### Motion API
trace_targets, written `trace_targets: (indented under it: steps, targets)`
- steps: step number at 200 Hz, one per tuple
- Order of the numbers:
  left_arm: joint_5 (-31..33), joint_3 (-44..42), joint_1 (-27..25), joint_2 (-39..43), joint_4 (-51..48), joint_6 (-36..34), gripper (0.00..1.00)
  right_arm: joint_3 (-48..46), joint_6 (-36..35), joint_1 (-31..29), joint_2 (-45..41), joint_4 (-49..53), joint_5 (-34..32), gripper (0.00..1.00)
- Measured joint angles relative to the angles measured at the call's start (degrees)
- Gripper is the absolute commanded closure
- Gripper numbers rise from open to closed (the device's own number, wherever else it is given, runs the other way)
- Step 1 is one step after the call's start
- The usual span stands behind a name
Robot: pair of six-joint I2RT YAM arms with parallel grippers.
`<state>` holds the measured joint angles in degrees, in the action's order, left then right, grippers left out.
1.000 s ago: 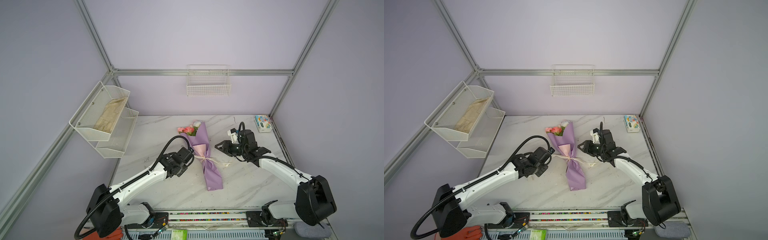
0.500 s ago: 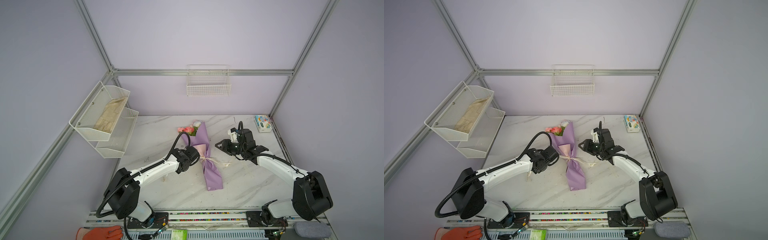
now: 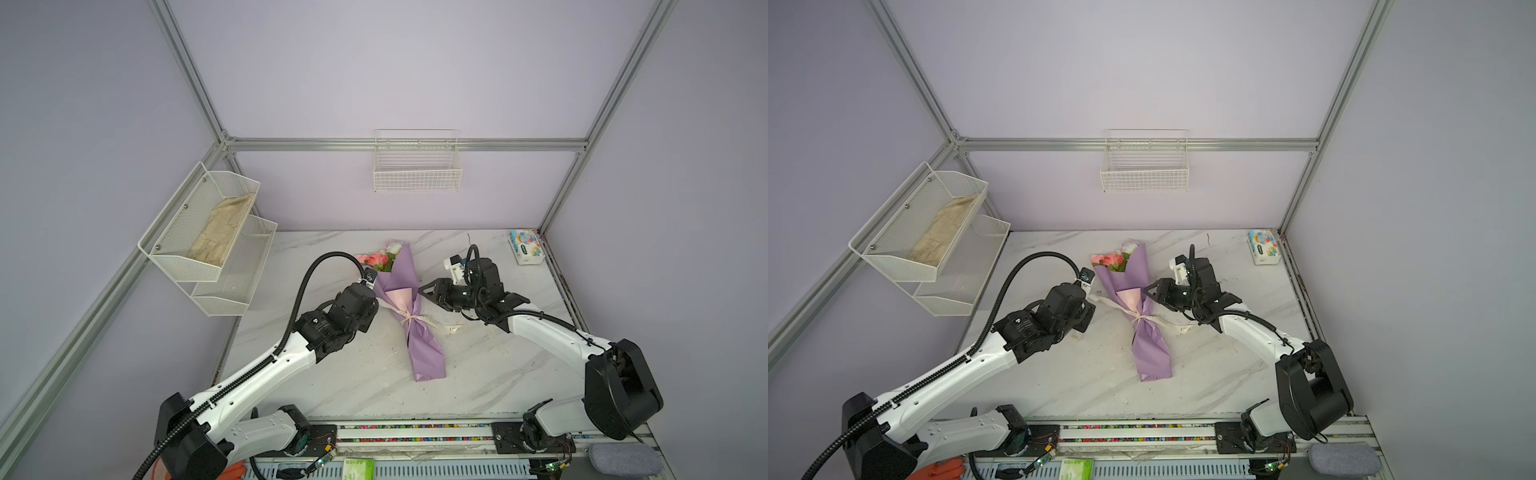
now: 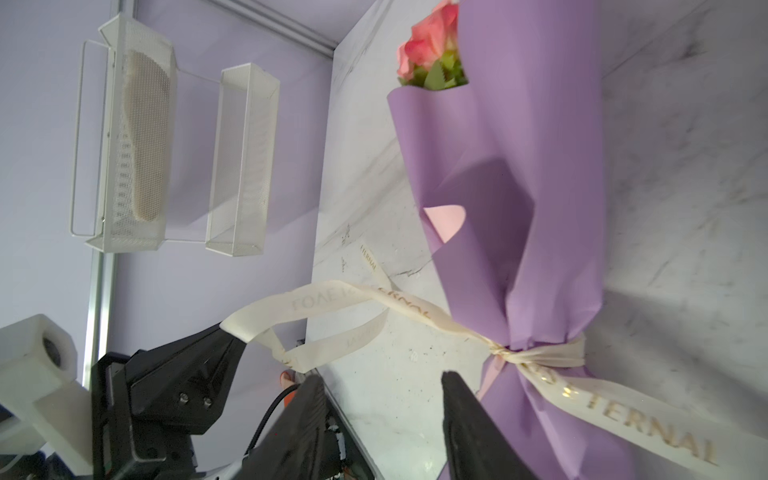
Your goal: Tie the bouquet of fake flowers
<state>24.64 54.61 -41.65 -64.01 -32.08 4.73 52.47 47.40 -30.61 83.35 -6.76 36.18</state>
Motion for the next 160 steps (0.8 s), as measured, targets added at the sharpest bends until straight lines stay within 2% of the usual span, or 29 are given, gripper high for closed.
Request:
trace_targets:
  steps: [36,83,119,160]
  targets:
    - [-8.90,-1.51,0.00,0.28,3.96,-2.93,1.00,0.00,4.46,-4.20,3.43,-4.17,1.01,0.51]
    - [-19.85,-1.77,0.00,-0.09,6.84,-4.22,1.00,-0.39,7.82,-5.20,3.54,-7.39,-0.55,0.50]
    - [-24.65,-1.86,0.00,-0.24,8.15,-4.42,1.00,-0.72,10.64,-6.34,3.54,-10.62,0.20,0.48]
    - [-26.77,-3.67,0.00,0.46,8.68,-4.44,1.00,-0.63,12.37,-7.98,3.69,-13.53,3.43,0.48]
